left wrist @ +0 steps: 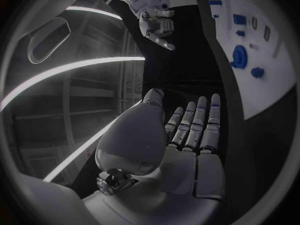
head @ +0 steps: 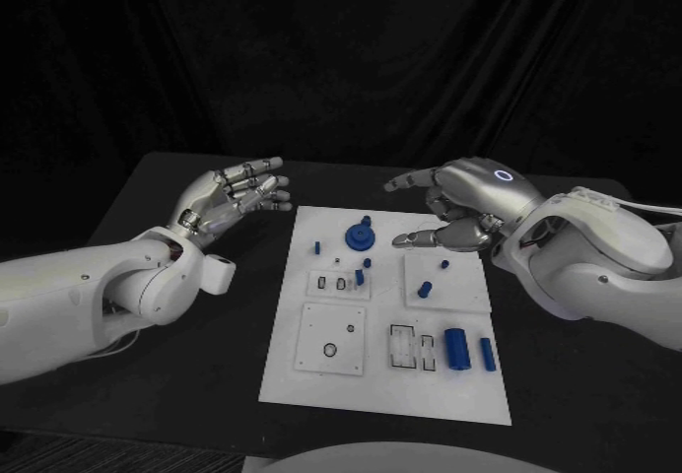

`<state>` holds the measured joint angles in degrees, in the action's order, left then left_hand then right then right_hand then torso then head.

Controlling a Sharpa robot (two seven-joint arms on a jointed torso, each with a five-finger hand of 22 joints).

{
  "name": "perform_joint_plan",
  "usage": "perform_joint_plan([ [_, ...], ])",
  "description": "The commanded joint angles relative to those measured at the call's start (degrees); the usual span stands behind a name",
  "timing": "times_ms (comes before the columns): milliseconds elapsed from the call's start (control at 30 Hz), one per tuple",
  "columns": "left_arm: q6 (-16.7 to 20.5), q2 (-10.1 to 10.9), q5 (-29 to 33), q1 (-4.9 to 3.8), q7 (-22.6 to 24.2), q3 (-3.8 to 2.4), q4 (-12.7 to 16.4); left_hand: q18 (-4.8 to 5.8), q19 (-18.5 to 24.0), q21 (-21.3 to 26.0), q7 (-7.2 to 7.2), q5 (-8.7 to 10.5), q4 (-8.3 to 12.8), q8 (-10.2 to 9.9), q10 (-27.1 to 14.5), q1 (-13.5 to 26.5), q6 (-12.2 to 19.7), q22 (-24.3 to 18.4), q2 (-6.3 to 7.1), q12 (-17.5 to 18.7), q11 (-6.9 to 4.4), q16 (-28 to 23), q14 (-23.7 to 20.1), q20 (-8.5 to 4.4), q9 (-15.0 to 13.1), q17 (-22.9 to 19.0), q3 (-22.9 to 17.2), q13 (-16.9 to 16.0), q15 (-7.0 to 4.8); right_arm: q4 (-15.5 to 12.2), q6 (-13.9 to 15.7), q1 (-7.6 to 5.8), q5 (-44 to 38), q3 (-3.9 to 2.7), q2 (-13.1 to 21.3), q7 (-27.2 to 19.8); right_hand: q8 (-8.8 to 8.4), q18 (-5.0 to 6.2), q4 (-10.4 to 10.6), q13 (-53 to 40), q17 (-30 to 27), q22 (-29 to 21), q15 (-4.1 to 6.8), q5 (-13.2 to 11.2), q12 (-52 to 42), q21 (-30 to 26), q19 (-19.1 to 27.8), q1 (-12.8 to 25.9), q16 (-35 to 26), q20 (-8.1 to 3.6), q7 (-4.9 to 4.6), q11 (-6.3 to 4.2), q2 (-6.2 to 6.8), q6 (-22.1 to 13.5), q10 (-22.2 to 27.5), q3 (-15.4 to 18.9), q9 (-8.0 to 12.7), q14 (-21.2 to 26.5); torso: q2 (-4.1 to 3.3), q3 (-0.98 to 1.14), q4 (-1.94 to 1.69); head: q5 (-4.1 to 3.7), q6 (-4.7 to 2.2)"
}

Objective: Assemble the parts on the task board

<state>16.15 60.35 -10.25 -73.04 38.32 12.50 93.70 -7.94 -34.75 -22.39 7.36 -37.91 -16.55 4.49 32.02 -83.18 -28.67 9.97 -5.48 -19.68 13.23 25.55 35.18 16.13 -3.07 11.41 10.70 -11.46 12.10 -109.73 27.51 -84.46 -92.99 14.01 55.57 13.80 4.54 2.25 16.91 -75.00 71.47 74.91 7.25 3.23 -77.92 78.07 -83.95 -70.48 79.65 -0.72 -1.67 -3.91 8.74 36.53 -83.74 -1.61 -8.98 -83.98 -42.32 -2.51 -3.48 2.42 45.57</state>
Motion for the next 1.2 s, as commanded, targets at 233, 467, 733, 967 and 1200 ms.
perform_joint_plan([
  [233,12.6,0.3,-19.5,-6.24,-9.5,-0.2,2.1,-1.33,-14.8,-37.0,2.33,17.89,0.5,3.2,29.9,6.6,-13.5,25.7,-2.51,-58.0,-7.38,59.1,32.4,-6.45,-1.2,54.0,4.3,-52.3,-8.39,0.8,-1.5,-0.94,4.0,0.16,4.2,2.6,1.25,0.42,-0.1,-0.3,0.6,11.5,-0.97,-0.4,1.7,0.1,-1.1,-0.4,0.2,0.79,-0.9,1.06,-1.96,4.8,0.9,-0.9,-0.5,-3.0,1.63,1.61,0.97,0.63,0.26],
  [467,3.1,-2.0,-33.9,-10.04,-32.4,-0.2,2.1,5.78,-44.9,-65.0,2.4,28.46,0.0,6.6,58.0,13.3,-19.0,71.3,-4.15,-70.3,-7.43,64.4,54.8,-7.07,-3.0,78.6,11.1,-78.5,-8.76,2.2,-6.3,0.09,5.7,0.18,5.6,3.7,2.07,0.38,-0.3,0.5,0.8,11.6,-1.35,-0.4,2.3,0.3,-1.2,-0.7,0.3,1.16,-1.4,1.48,-3.32,6.8,1.1,-1.1,-0.4,-3.1,2.63,3.11,1.71,1.16,0.84],
  [733,-12.7,-6.4,-45.8,-12.9,-54.8,-0.21,2.0,7.07,-51.6,-66.8,-0.11,32.48,-0.1,12.9,58.0,25.1,-27.7,77.1,-5.61,-70.3,-9.21,64.4,54.8,-7.56,-8.2,78.6,15.0,-78.5,-10.21,3.4,-8.0,1.51,6.0,0.19,6.0,4.0,2.78,0.41,-0.4,1.5,0.4,11.5,-1.45,-0.3,3.2,0.2,-1.2,-1.3,0.2,1.34,-1.5,1.57,-4.18,8.7,1.5,-1.0,-0.4,-3.0,3.12,4.52,2.55,1.64,1.41],
  [967,-21.4,-12.1,-48.3,-14.33,-65.9,-0.22,0.6,7.52,-53.6,-67.2,-2.06,21.0,0.5,16.5,58.0,19.3,-29.4,78.7,-4.66,-70.3,-11.21,64.4,54.8,-9.66,-15.7,78.6,11.9,-78.5,-12.19,3.7,-6.8,1.99,6.1,0.19,6.4,3.9,3.11,0.33,-0.5,1.3,0.4,11.6,-1.53,-0.2,3.0,0.5,-1.4,-1.7,0.2,1.43,-1.57,1.64,-4.71,9.7,1.2,-0.9,-0.4,-3.0,3.28,5.28,2.89,1.94,1.94],
  [1200,-25.7,-17.0,-48.8,-14.64,-71.2,-0.22,-1.1,7.31,-52.8,-66.9,-1.13,22.52,0.9,12.7,58.0,16.4,-25.0,77.9,-2.29,-70.3,-11.07,64.4,54.8,-10.21,-17.9,78.6,8.2,-78.5,-12.52,3.1,-4.1,2.07,5.1,0.19,7.5,4.3,4.22,0.18,-0.6,0.3,0.3,11.9,-1.65,0.2,1.8,1.2,-1.8,-2.1,0.2,1.59,-1.69,1.72,-5.28,12.6,0.3,-0.4,-0.8,-3.1,3.29,5.6,3.24,1.48,2.39],
])
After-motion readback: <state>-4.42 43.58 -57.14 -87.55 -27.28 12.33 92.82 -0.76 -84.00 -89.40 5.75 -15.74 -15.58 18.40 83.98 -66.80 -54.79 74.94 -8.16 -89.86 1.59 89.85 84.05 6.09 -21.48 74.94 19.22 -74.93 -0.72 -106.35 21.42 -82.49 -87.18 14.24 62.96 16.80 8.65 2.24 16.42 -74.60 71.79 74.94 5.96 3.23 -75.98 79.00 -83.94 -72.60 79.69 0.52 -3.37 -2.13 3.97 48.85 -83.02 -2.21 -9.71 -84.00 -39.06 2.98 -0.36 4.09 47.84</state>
